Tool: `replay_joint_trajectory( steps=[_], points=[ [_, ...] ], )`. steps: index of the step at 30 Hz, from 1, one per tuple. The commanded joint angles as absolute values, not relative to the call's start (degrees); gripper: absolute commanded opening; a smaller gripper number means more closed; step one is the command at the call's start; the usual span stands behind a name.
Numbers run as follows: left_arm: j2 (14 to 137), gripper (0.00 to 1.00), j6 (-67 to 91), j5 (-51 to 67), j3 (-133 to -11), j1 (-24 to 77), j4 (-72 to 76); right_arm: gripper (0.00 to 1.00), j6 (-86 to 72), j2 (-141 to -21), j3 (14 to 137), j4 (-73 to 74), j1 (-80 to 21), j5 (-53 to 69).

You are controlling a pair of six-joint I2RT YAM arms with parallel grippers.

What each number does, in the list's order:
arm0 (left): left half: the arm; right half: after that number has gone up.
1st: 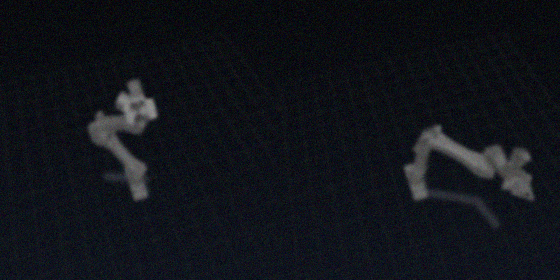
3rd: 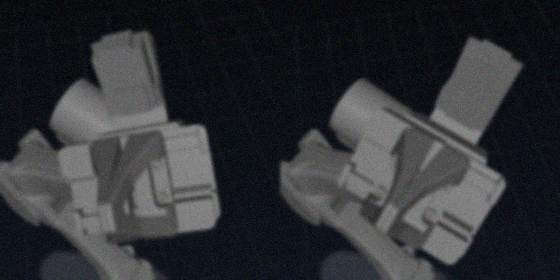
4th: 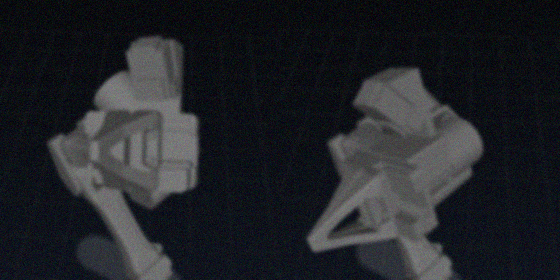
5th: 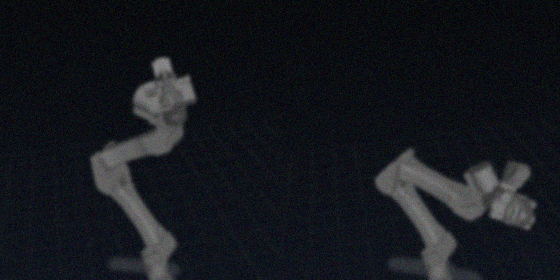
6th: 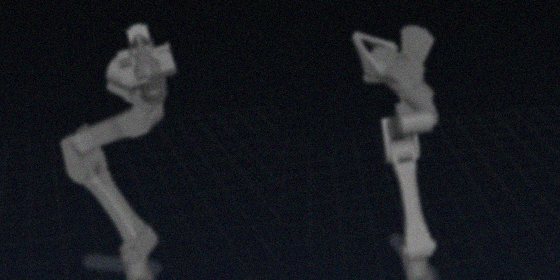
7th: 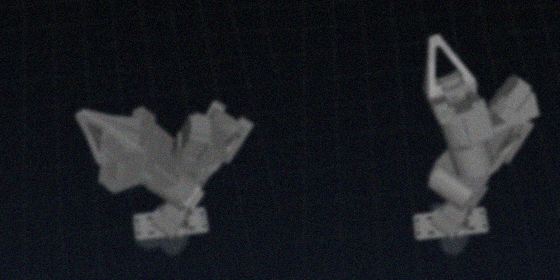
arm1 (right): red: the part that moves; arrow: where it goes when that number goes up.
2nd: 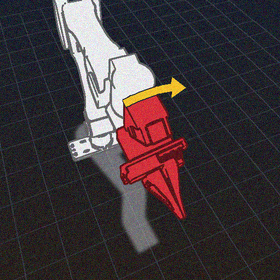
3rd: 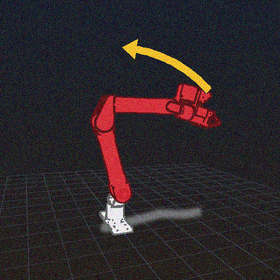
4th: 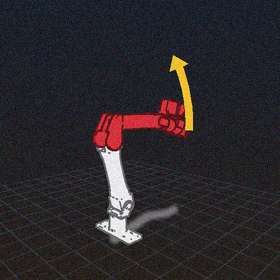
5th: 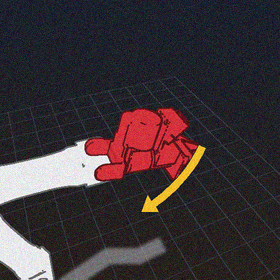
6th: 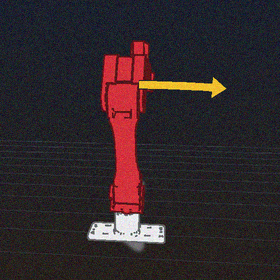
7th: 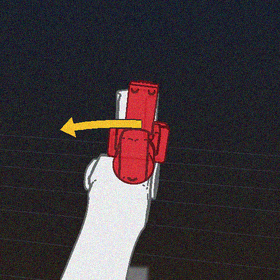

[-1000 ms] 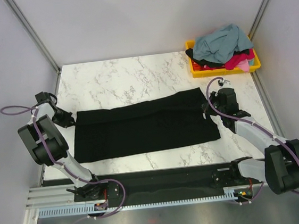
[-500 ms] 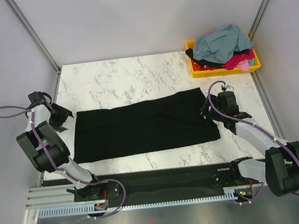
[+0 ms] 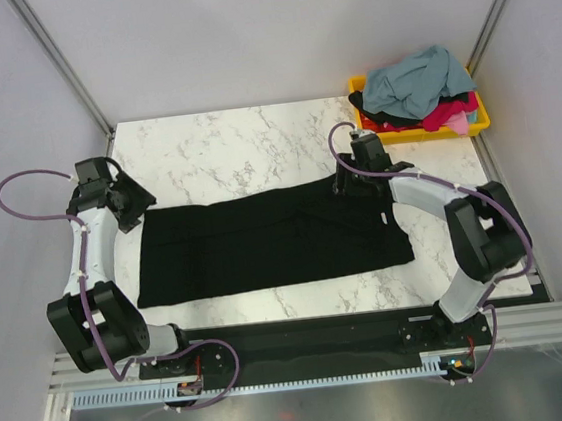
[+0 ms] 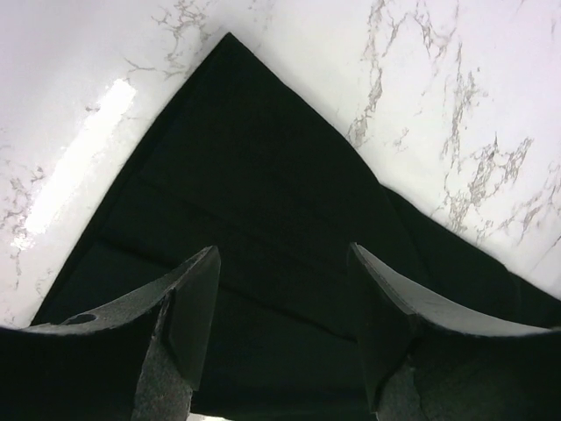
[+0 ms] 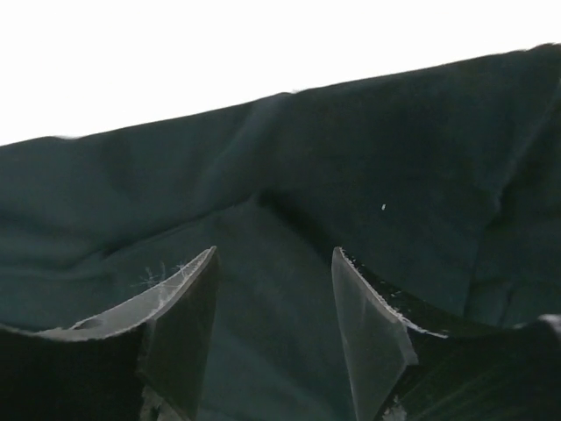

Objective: Fold and stack the t-shirts

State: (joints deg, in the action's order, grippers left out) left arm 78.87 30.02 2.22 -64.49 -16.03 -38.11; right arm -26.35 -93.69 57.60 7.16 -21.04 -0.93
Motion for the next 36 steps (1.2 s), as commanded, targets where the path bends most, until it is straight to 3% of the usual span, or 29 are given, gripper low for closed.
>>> replay_joint_trajectory(
  steps=[1,7,12,16,19,34,36],
  points=[
    [77.26,0.67,27.51,0.96,-63.55,-14.86,-36.65,0.62,-24.17,-100.6,63.71,10.19,-21.18,-2.63],
    [77.61,0.66,27.86,3.42,-63.46,-14.41,-36.3,0.54,-23.2,-105.99,67.5,12.22,-23.38,-4.83],
    [77.61,0.65,28.04,4.31,-63.54,-14.5,-35.86,0.26,-23.47,-106.26,66.71,12.22,-25.04,-6.76],
    [77.61,0.64,28.12,4.57,-63.46,-14.41,-35.77,0.17,-23.38,-104.07,66.27,13.18,-26.19,-10.02],
    [77.34,0.64,28.12,4.66,-63.28,-14.5,-35.68,0.01,-23.29,-102.57,65.83,13.88,-26.72,-10.81],
    [76.55,0.61,28.12,4.66,-62.67,-14.5,-35.51,0.0,-21.88,-99.23,68.99,13.97,-27.77,-13.27],
    [76.55,0.61,28.12,4.66,-62.67,-14.41,-35.33,0.29,-21.97,-100.28,69.96,14.5,-27.86,-13.97]
  ],
)
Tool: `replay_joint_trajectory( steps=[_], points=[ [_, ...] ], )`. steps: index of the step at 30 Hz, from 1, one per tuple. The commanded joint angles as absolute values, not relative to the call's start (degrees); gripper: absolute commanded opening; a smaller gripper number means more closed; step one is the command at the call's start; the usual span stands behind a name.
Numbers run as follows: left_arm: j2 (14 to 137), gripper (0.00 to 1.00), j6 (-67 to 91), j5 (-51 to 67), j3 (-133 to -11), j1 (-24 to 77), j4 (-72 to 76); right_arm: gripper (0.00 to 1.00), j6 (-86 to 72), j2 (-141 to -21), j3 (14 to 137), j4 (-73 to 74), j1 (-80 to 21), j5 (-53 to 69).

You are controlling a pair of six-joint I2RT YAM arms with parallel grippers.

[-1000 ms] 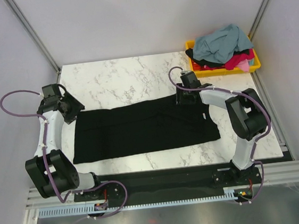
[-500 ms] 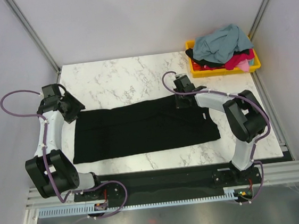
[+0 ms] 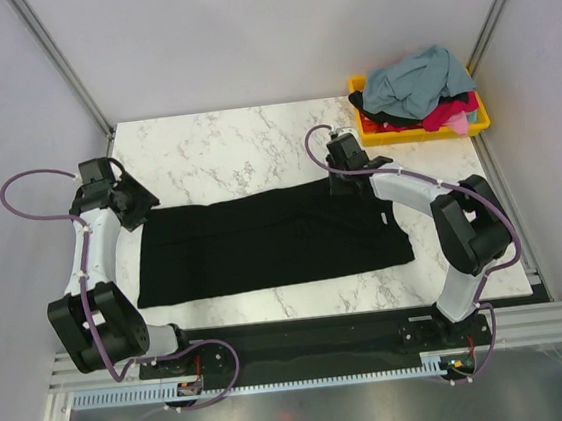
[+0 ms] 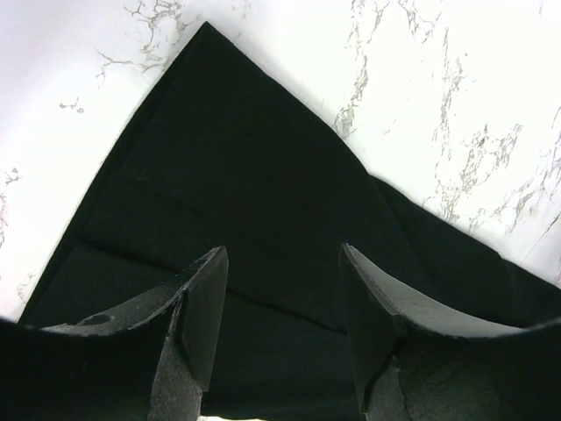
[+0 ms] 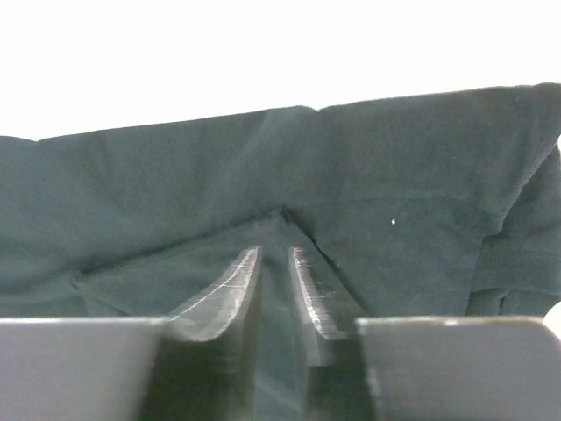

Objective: Fold and stack the t-shirts

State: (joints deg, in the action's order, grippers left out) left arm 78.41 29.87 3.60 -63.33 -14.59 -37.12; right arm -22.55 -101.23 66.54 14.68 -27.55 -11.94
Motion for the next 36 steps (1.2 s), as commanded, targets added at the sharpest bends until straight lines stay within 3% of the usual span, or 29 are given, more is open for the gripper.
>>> replay_joint_trajectory(
  steps=[1,2,3,5,7,17,22,33,36],
  points=[
    [76.64,0.61,28.12,4.92,-62.75,-14.5,-35.42,0.39,-21.89,-100.63,70.22,14.59,-27.86,-14.32],
    [76.64,0.61,28.12,4.92,-62.67,-14.41,-35.42,0.53,-21.97,-101.07,70.66,14.76,-27.77,-14.94],
    [76.64,0.61,28.12,5.01,-62.67,-14.41,-35.33,0.58,-21.8,-102.03,70.93,14.85,-27.86,-15.03],
    [76.64,0.62,28.12,5.27,-62.67,-14.41,-35.24,0.65,-21.88,-103.0,71.89,14.85,-27.77,-15.29],
    [76.64,0.61,28.12,5.36,-62.75,-14.5,-35.24,0.66,-21.62,-104.67,72.59,14.85,-27.77,-15.64],
    [76.73,0.61,28.12,5.54,-62.93,-14.41,-35.16,0.57,-22.67,-108.89,73.04,14.86,-27.86,-13.89],
    [76.82,0.61,28.21,5.63,-63.19,-14.41,-35.24,0.39,-23.29,-108.55,71.72,14.59,-27.86,-12.92],
    [76.73,0.61,28.21,5.54,-63.02,-14.5,-35.07,0.38,-23.12,-108.1,70.93,14.5,-28.21,-13.8],
    [76.82,0.61,28.21,5.54,-62.93,-14.5,-35.07,0.25,-23.29,-107.76,70.93,14.59,-28.21,-13.19]
  ],
)
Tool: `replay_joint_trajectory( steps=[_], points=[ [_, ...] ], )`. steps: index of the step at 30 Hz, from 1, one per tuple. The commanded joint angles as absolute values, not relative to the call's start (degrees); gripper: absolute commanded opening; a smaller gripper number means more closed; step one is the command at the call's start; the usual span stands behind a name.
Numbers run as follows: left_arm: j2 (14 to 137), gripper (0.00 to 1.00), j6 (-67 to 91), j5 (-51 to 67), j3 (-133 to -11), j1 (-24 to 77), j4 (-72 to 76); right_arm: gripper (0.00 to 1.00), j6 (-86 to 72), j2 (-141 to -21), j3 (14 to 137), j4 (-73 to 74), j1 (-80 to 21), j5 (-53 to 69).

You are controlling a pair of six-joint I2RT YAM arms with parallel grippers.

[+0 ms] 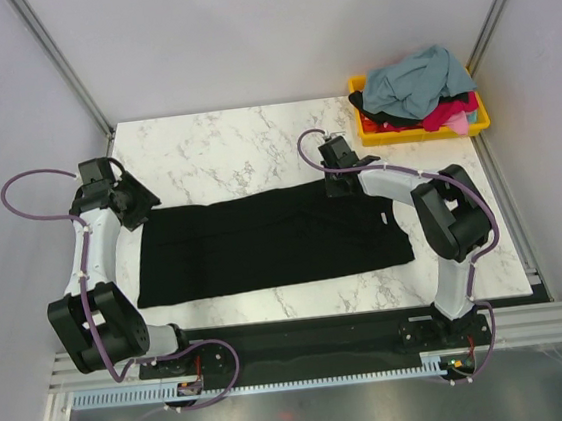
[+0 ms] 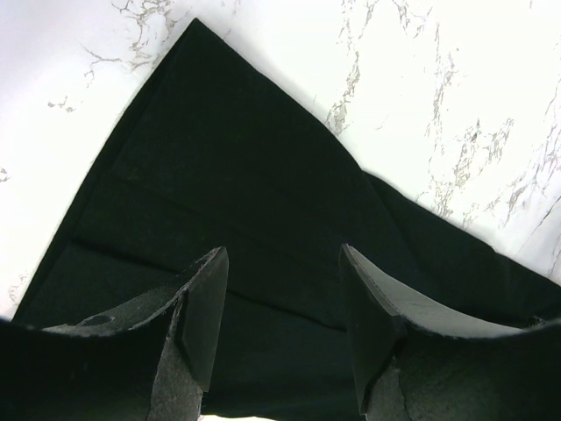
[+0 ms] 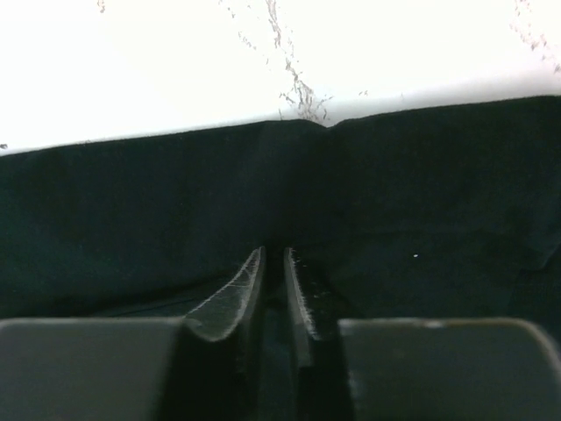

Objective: Fold and stack the t-shirts

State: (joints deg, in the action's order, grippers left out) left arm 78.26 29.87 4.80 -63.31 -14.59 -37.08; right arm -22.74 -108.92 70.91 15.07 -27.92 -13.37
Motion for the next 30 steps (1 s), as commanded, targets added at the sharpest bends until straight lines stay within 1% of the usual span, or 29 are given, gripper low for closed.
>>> replay_joint_trajectory(
  steps=[1,3,4,6,13,19,23,30],
  points=[
    [76.73,0.61,28.21,5.45,-63.02,-14.5,-35.07,0.19,-23.29,-107.67,70.84,14.5,-28.21,-12.92],
    [76.73,0.61,28.21,5.27,-63.02,-14.41,-35.16,0.12,-23.29,-107.67,70.66,14.59,-28.3,-12.83],
    [76.82,0.61,28.21,5.36,-63.02,-14.5,-35.07,0.06,-23.38,-107.75,70.58,14.59,-28.3,-12.75],
    [76.73,0.61,28.13,5.27,-63.02,-14.5,-35.07,0.01,-23.29,-107.58,70.49,14.59,-28.21,-12.83],
    [76.73,0.61,28.12,5.36,-63.02,-14.41,-35.07,0.0,-23.64,-105.12,69.08,15.29,-28.39,-12.48],
    [76.38,0.61,28.12,5.27,-63.02,-14.41,-35.07,0.0,-24.95,-98.53,65.76,17.84,-30.23,-12.39],
    [76.11,0.61,28.12,5.36,-62.84,-14.5,-35.16,0.0,-27.5,-93.62,61.01,18.81,-34.01,-12.04],
    [75.76,0.61,28.04,4.92,-62.67,-14.5,-35.16,0.0,-32.87,-89.21,53.88,19.25,-42.71,-14.41]
  ],
)
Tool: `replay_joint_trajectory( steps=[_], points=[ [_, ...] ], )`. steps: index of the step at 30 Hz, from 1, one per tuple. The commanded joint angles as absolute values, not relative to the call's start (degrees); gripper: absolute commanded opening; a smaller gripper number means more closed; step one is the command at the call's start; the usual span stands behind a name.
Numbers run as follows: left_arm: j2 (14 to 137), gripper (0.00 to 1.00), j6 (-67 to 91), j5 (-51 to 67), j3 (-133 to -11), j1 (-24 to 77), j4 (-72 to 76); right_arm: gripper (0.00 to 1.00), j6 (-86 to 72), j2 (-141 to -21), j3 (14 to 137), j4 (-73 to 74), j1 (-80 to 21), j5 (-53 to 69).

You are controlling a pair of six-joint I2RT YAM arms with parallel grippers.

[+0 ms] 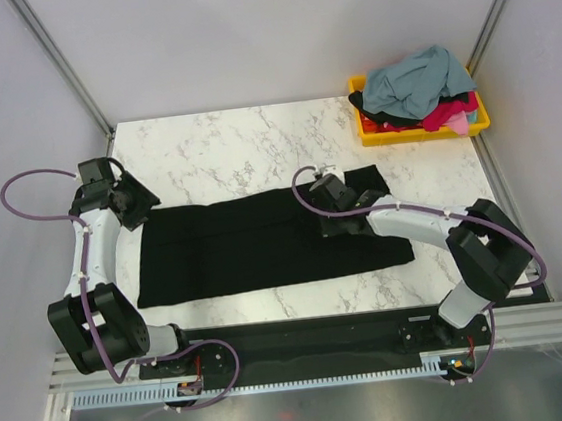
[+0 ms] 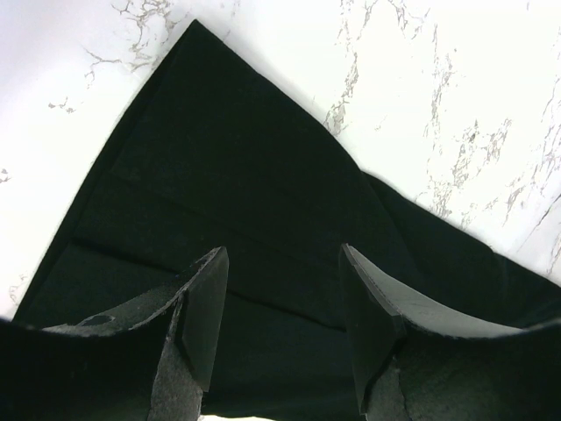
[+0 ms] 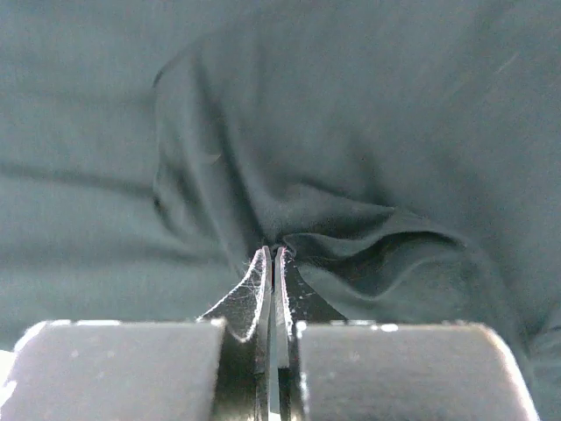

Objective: Fold and stack the t-shirts

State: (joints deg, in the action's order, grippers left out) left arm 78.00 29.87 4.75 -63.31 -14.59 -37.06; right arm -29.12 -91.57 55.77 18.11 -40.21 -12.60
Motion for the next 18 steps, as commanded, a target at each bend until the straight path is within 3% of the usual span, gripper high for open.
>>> replay_joint_trajectory(
  steps=[1,3,5,6,7,9,10,18],
  points=[
    [75.76,0.61,28.04,4.92,-62.67,-14.5,-35.16,0.0,-33.48,-88.95,52.75,19.42,-44.28,-15.02],
    [75.67,0.61,27.95,4.92,-62.58,-14.5,-35.16,0.0,-35.15,-88.68,51.77,19.69,-45.52,-15.47],
    [75.67,0.61,27.95,4.83,-62.49,-14.5,-35.07,0.07,-36.73,-89.03,50.8,20.65,-46.84,-16.34],
    [75.76,0.61,27.95,4.83,-62.49,-14.5,-35.07,0.31,-38.04,-89.29,50.71,21.09,-46.93,-16.35],
    [75.85,0.61,27.95,4.83,-62.49,-14.5,-35.07,0.45,-38.32,-90.08,50.89,22.05,-47.37,-16.35],
    [75.94,0.61,27.95,4.66,-62.49,-14.41,-35.16,0.64,-38.23,-90.61,51.15,22.41,-48.16,-16.7],
    [76.02,0.61,27.95,4.57,-62.49,-14.5,-35.07,0.69,-38.15,-90.62,51.41,22.41,-49.03,-17.13],
    [75.58,0.61,27.42,2.55,-62.23,-12.49,-35.16,0.83,-35.42,-83.86,56.42,27.24,-49.39,-22.05]
  ],
)
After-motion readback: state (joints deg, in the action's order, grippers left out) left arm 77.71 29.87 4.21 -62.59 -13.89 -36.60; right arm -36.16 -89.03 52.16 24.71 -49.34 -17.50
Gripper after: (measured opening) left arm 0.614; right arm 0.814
